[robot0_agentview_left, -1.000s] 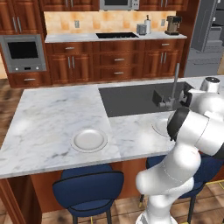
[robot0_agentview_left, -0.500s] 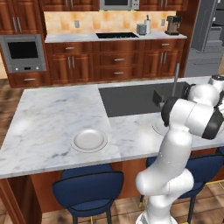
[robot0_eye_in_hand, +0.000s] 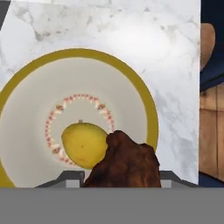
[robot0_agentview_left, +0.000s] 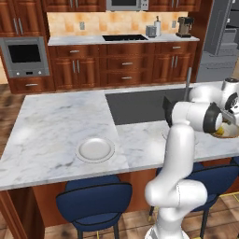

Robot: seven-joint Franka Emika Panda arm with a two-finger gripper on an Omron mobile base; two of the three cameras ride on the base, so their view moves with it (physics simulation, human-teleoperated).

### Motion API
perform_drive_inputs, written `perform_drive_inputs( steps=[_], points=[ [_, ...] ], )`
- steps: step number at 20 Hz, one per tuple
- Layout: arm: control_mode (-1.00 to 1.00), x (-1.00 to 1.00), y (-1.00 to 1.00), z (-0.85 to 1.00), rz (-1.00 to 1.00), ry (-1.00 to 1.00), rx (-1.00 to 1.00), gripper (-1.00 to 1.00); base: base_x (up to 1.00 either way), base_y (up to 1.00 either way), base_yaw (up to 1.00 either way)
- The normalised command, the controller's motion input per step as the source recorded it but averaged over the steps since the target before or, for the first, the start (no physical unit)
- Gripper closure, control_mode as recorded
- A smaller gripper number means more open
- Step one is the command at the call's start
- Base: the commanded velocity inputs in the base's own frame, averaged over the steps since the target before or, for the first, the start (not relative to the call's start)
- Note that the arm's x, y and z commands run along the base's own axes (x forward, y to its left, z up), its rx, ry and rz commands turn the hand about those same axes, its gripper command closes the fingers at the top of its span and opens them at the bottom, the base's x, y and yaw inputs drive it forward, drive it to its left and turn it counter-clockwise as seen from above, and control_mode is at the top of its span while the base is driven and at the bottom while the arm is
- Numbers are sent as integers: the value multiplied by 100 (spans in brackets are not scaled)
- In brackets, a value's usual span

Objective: Pick the chicken drumstick and lemon from their plates and place them in the bowl. Then put the bowl in the fridge.

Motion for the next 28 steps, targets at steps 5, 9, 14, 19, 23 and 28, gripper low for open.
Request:
perform_drive_inputs(
  steps=[5,9,14,19,23,28],
  points=[
    [-100,21,-39,-24,-5,4,2,100,0,0,0],
    [-100,15,-34,-26,-4,3,12,100,0,0,0],
    [-100,1,-23,-29,-3,0,14,100,0,0,0],
    [-100,5,-1,-26,-6,0,9,100,0,0,0],
    [-100,3,0,-27,-6,0,4,100,0,0,0],
    [-100,3,1,-31,-6,0,0,100,0,0,0]
  ],
)
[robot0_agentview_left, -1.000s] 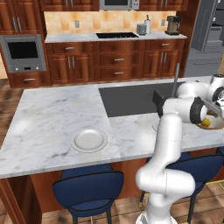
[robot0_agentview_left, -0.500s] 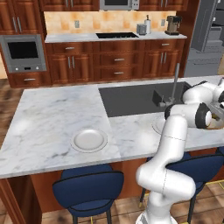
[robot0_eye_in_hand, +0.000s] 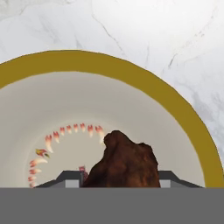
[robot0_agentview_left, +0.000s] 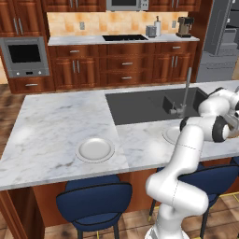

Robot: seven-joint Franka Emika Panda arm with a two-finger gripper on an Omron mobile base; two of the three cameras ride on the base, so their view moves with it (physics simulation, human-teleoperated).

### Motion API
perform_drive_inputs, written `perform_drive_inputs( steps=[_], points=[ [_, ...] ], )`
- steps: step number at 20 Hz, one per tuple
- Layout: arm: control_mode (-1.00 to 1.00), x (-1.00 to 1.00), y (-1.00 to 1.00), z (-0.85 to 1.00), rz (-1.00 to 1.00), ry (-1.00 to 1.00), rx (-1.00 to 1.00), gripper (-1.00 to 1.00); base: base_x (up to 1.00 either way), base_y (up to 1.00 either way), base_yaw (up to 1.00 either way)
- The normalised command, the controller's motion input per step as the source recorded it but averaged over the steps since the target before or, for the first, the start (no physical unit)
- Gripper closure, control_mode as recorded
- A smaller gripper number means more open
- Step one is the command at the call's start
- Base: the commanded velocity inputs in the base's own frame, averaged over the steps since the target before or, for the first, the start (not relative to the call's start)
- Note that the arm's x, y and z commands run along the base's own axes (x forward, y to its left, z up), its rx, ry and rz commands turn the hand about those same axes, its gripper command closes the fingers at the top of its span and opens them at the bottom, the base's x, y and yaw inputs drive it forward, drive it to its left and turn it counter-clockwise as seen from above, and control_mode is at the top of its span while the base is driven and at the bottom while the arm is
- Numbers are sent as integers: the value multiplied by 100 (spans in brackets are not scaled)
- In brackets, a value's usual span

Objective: Pick the chicken drumstick and lemon from their plates and place them in the bowl. Then put the bowl in the fridge.

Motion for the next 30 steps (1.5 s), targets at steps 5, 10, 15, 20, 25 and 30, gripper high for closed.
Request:
perform_drive_inputs(
  steps=[5,10,15,20,25,30],
  points=[
    [-100,11,2,-12,-4,0,0,-100,0,0,0],
    [-100,0,0,0,-5,0,0,-100,0,0,0],
    [-100,-17,0,2,-4,-1,3,-100,0,0,0],
    [-100,-21,10,25,0,-8,0,-100,0,0,0],
    [-100,-48,14,15,4,-12,0,-100,0,0,0],
    [-100,-65,28,-4,2,-21,0,-100,0,0,0]
  ],
)
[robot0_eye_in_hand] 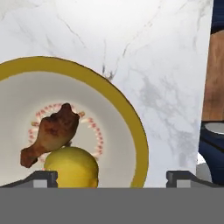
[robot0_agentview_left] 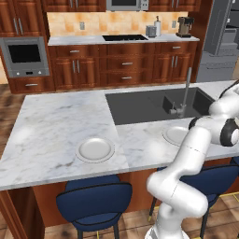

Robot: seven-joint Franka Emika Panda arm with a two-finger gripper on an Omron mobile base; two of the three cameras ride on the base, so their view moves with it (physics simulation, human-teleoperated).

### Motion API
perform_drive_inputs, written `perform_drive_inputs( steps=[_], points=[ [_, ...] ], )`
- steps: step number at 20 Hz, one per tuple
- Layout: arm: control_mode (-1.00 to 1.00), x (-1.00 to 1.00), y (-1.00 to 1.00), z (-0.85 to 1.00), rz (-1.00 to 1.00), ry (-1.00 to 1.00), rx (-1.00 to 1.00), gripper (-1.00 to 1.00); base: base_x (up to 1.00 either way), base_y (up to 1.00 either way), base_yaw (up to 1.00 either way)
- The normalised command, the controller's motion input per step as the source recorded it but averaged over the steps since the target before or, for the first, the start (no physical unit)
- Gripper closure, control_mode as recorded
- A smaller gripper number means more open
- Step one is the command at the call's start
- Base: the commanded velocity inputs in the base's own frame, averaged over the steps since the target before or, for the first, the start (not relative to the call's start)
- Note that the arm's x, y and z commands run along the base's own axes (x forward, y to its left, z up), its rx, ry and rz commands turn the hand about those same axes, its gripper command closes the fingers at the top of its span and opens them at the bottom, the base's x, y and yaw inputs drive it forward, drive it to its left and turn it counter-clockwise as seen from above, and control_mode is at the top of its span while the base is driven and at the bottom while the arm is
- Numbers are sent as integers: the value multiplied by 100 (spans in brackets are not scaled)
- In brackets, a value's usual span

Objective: Pick the chicken drumstick and lemon from their plates and place them in the bowl. Then put the bowl in the fridge.

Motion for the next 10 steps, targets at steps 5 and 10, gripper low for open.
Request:
perform_drive_inputs(
  steps=[5,10],
  points=[
    [-100,-51,56,-14,0,-42,-8,-100,0,0,0],
    [-100,-28,60,-16,0,-45,-29,-100,0,0,0]
  ],
)
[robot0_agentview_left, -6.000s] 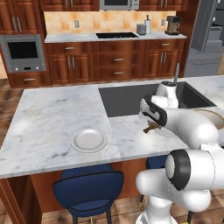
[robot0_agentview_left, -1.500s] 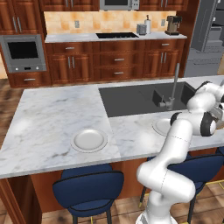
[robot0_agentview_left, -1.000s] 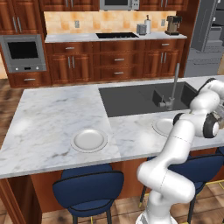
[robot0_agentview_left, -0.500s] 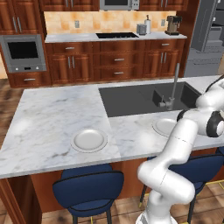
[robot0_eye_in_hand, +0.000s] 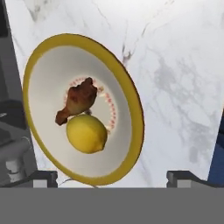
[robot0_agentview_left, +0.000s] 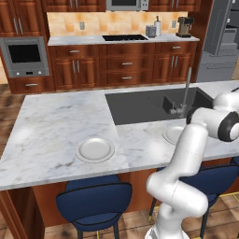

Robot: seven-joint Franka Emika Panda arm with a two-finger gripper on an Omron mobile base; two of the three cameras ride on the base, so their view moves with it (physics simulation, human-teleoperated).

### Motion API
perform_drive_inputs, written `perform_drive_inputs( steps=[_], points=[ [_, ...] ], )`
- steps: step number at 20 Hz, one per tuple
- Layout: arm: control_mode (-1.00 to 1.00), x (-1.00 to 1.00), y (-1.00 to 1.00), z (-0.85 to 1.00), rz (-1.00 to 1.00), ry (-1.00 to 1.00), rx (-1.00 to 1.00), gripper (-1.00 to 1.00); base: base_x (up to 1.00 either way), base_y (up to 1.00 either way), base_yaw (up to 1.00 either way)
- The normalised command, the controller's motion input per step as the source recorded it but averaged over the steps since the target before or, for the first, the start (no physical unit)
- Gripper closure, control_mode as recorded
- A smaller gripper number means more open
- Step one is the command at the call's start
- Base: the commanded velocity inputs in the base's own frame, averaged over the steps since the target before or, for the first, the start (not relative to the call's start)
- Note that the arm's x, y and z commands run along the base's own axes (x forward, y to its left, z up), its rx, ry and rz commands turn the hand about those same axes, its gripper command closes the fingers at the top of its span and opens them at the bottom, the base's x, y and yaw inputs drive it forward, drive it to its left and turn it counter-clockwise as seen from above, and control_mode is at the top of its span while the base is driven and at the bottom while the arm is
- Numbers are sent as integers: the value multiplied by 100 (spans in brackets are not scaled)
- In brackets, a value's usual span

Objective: Pick the chicken drumstick and lemon from their plates and place them in the bowl. Then put the bowl in the fridge.

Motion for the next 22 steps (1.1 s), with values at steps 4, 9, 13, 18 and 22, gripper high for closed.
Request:
perform_drive_inputs(
  steps=[4,9,13,18,22],
  points=[
    [-100,-3,52,-10,0,-29,-39,-100,0,0,0],
    [-100,7,5,-1,8,-2,-26,-100,0,0,0],
    [-100,2,-1,3,6,9,-24,-100,0,0,0],
    [-100,1,-20,0,4,11,-3,-100,0,0,0],
    [-100,1,-25,3,0,10,7,-100,0,0,0]
  ],
)
